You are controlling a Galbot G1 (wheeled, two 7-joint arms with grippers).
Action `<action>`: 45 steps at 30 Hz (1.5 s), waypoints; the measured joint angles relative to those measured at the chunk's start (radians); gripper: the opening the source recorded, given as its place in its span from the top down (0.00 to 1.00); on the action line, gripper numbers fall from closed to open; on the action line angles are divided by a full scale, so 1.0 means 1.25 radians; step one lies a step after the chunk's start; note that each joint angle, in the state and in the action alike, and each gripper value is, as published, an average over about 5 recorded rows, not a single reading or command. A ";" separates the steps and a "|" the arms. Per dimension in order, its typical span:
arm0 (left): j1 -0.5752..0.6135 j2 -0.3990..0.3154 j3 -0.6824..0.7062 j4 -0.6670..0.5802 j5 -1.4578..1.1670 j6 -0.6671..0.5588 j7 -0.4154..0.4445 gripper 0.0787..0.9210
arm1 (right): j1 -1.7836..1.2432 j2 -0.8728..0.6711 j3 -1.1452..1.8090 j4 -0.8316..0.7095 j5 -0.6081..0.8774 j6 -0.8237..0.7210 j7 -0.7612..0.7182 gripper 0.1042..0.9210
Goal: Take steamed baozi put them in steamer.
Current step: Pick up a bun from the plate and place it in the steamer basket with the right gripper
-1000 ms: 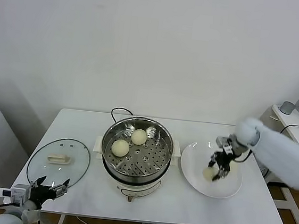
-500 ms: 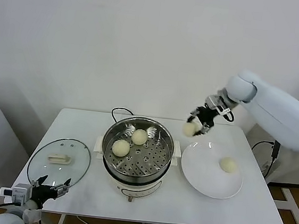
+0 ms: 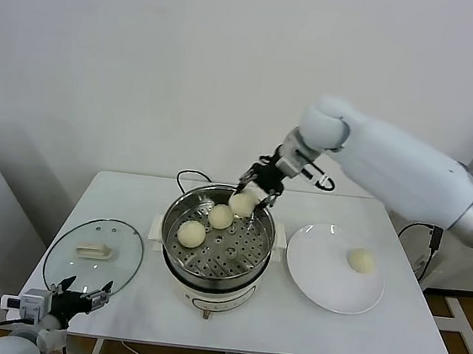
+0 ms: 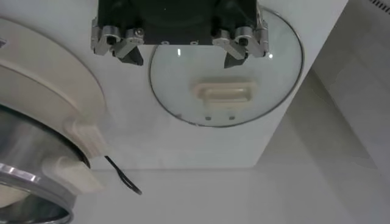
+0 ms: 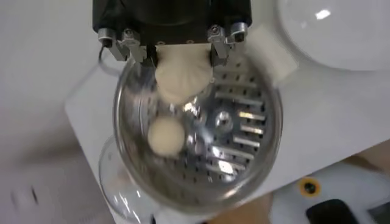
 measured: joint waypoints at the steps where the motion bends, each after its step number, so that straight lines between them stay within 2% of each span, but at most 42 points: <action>1: 0.000 -0.001 0.000 0.000 0.000 0.000 0.000 0.12 | -0.002 0.006 -0.003 0.006 -0.004 0.011 0.000 0.47; 15: 0.003 -0.002 -0.003 -0.002 0.000 -0.002 0.000 0.12 | -0.056 0.040 -0.011 0.065 -0.100 0.142 -0.016 0.47; 27: 0.002 -0.004 -0.003 -0.001 -0.001 -0.003 0.000 0.12 | -0.113 0.051 0.000 0.083 -0.176 0.196 -0.019 0.45; 34: 0.004 -0.003 -0.005 0.000 -0.001 -0.004 0.000 0.12 | -0.144 0.061 0.006 0.083 -0.211 0.209 -0.018 0.35; 41: 0.007 -0.002 -0.006 0.001 -0.002 -0.006 0.001 0.12 | -0.152 0.063 0.022 0.075 -0.228 0.210 -0.020 0.15; 45: 0.007 -0.001 -0.006 0.002 -0.002 -0.006 0.001 0.12 | -0.145 0.063 0.047 0.055 -0.229 0.199 -0.027 0.12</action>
